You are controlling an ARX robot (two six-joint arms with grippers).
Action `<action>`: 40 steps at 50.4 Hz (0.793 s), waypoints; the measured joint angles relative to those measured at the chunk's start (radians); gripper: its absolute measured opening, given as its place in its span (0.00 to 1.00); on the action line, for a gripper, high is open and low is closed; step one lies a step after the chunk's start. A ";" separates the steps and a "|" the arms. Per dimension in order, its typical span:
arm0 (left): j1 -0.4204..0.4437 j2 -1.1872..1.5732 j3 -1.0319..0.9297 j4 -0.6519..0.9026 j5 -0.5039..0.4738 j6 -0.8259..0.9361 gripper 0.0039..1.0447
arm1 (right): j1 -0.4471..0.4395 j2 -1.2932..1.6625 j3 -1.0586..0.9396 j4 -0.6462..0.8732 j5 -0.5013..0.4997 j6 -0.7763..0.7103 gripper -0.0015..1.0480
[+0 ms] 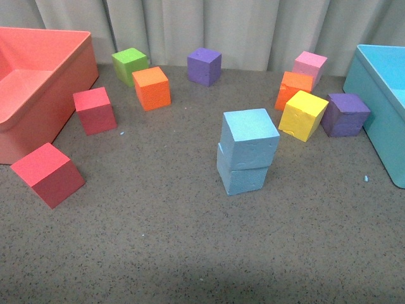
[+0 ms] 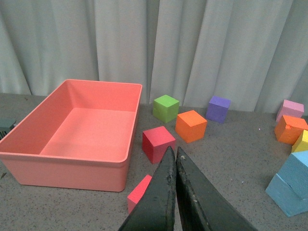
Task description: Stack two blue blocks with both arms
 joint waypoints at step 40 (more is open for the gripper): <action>0.000 -0.235 0.000 -0.242 0.001 0.000 0.31 | 0.000 0.000 0.000 0.000 0.000 0.000 0.91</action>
